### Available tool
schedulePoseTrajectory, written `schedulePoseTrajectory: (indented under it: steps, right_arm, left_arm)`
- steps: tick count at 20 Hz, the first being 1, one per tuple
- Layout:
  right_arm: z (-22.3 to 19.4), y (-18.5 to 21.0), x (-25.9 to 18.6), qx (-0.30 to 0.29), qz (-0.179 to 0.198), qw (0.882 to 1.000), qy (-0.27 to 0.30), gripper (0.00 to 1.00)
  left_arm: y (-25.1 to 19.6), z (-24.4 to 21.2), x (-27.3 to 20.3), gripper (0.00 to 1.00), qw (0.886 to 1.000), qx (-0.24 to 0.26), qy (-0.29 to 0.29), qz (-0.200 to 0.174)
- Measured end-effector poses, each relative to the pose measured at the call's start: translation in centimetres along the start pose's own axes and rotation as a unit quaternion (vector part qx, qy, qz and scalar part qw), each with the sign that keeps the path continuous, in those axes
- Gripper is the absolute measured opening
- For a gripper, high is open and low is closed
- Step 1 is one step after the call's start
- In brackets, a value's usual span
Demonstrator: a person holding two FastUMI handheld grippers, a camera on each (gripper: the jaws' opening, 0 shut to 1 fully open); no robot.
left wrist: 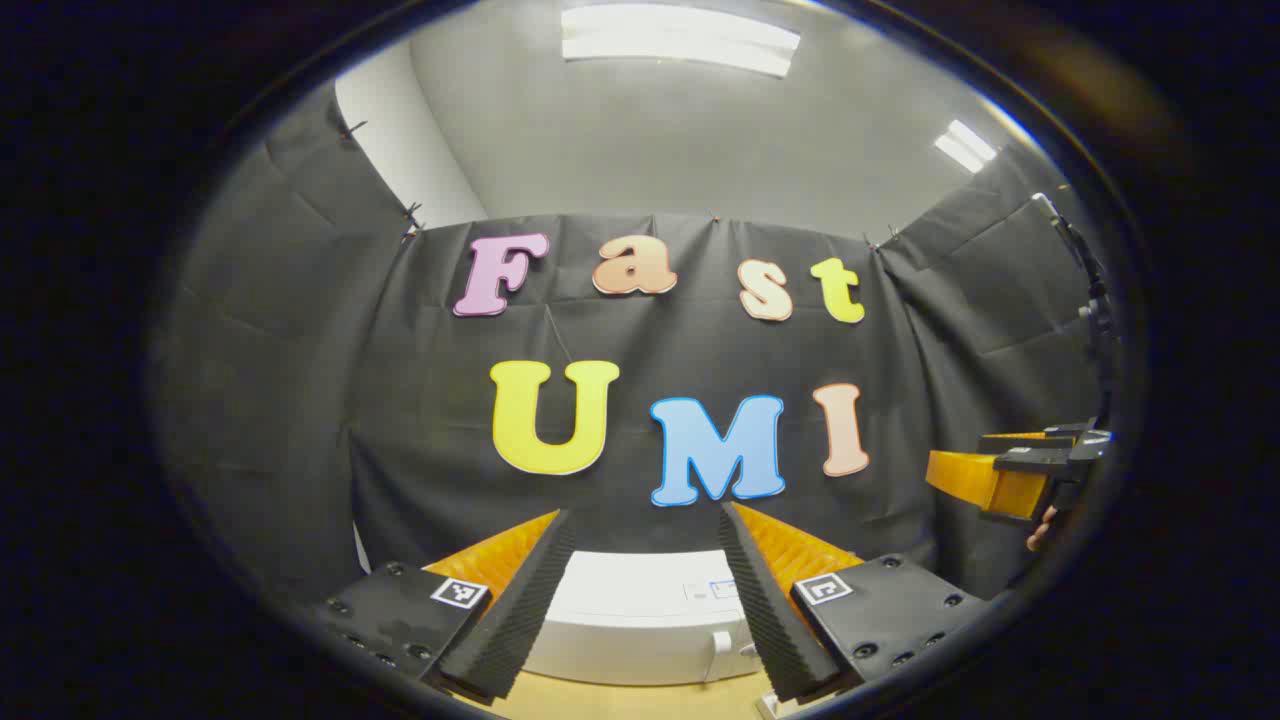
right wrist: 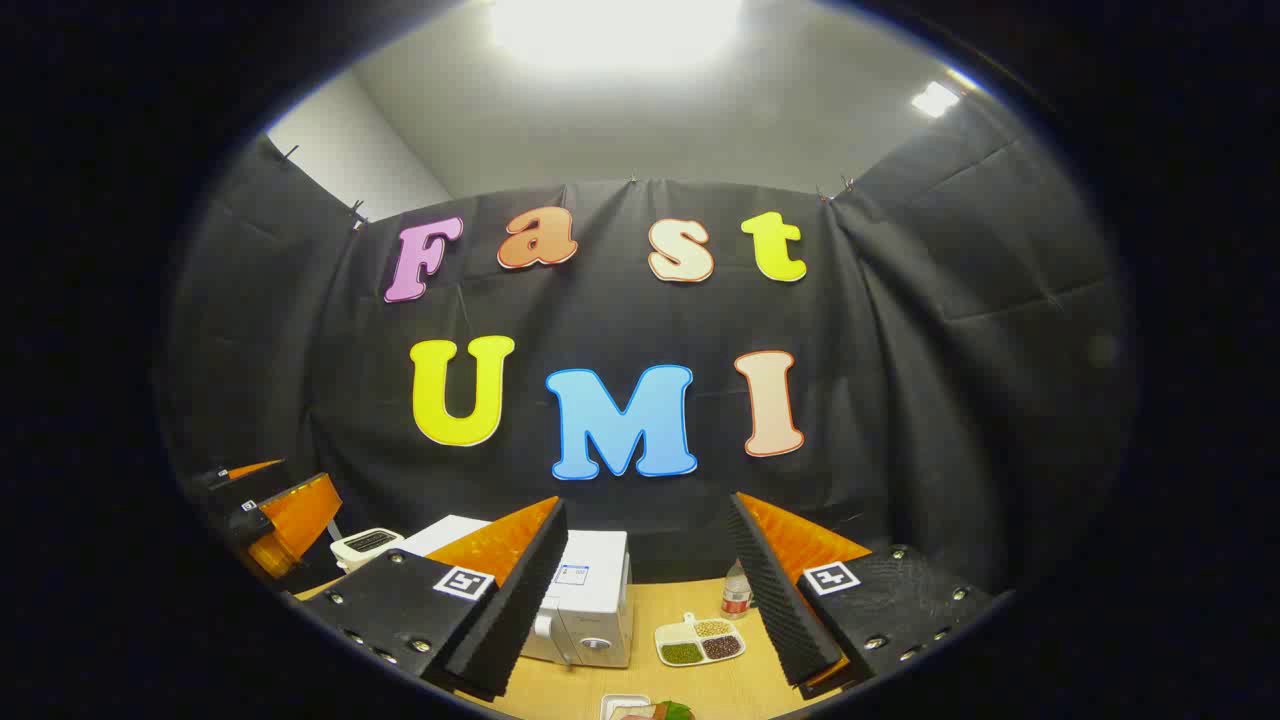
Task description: Open the microwave oven with the left hand, put the food in, and close the microwave oven.
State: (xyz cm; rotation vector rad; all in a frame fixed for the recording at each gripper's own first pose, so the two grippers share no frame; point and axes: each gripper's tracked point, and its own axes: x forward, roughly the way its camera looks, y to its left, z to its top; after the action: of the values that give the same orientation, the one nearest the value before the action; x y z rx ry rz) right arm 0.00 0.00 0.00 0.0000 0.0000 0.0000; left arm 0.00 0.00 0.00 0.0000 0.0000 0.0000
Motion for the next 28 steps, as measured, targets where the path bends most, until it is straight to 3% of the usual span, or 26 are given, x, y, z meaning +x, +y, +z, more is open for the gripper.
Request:
schedulePoseTrajectory:
  steps: [15, 28]
  right_arm:
    - [-1.1, -2.2, 1.0, -0.013, -0.005, 1.0, 0.009, 0.96]
    - [-5.5, -6.3, 2.1, -0.016, -0.011, 0.997, 0.069, 0.96]
  left_arm:
    - [-3.5, -2.7, 2.4, 0.96, 0.999, -0.03, 0.01, -0.023]
    - [-9.0, -21.7, 5.5, 0.91, 0.984, -0.003, 0.163, -0.073]
